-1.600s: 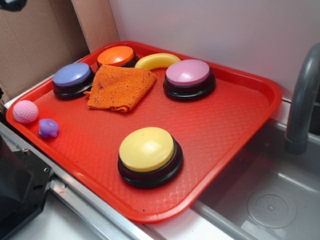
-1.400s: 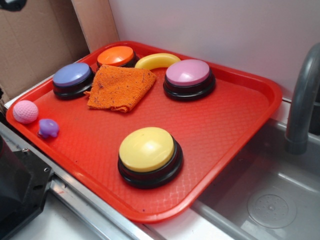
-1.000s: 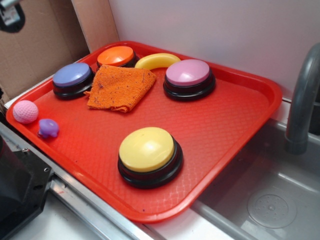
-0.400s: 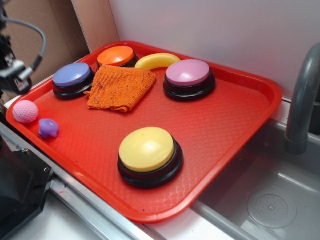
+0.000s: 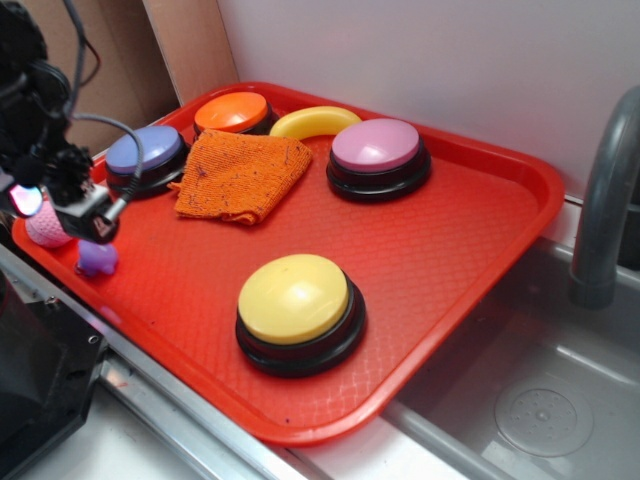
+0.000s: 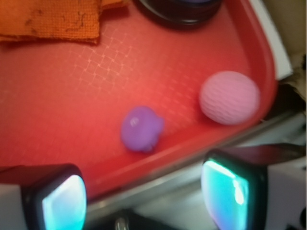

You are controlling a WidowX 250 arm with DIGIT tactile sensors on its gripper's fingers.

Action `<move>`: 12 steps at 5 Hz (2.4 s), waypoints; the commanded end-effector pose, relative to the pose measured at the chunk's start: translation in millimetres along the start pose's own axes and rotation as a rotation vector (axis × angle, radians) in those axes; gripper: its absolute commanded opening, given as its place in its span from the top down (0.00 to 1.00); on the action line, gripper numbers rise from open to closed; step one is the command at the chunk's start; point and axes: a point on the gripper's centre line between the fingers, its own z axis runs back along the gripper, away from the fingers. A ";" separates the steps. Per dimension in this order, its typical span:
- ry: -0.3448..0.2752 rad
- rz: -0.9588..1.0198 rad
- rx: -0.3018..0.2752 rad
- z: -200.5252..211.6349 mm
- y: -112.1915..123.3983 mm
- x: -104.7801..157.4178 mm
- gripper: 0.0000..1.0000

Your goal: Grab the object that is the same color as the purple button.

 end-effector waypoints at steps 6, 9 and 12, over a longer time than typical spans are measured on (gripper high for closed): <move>-0.031 0.048 0.012 -28.0 9.8 17.8 1.00; -0.062 0.098 -0.135 107.6 -30.3 55.0 1.00; -0.094 -0.003 -0.155 157.7 -42.6 72.0 1.00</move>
